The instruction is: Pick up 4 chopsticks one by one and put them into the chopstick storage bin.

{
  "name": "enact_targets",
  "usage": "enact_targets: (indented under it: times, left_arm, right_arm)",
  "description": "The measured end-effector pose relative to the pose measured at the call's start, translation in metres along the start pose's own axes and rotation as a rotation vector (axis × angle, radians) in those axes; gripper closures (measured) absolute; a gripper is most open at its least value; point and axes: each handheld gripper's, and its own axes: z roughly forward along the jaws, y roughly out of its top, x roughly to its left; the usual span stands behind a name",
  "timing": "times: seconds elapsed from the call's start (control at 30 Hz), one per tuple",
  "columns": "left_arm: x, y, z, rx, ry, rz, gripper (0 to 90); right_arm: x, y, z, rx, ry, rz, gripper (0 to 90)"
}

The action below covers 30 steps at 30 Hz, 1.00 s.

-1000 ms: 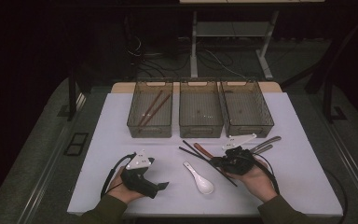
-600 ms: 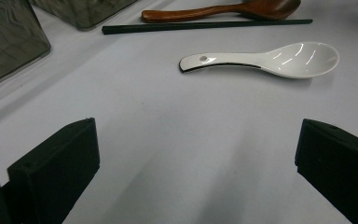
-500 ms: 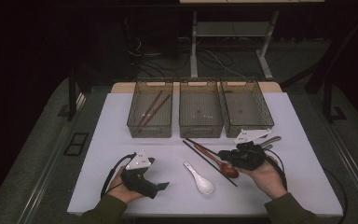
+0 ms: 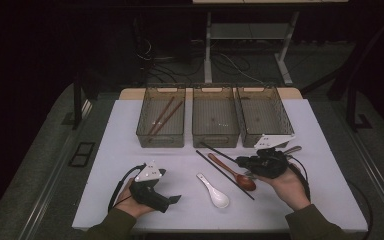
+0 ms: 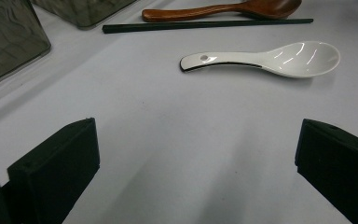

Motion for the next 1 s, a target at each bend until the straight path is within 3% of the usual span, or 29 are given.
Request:
enact_targets:
  times: [0.5,0.73,1.0]
  left_arm:
    - [0.002,0.000,0.000,-0.002,-0.002,-0.003,0.0]
    - [0.001,-0.001,0.001,-0.018,0.000,-0.027,0.0]
    - [0.002,-0.001,0.001,-0.022,0.001,-0.023,0.0]
  right_arm:
    - [-0.013,0.028,0.013,-0.044,-0.013,0.006,86.4]
    - [-0.014,0.051,0.024,-0.053,-0.015,-0.004,86.4]
    - [-0.016,0.077,0.038,-0.063,-0.029,-0.006,86.4]
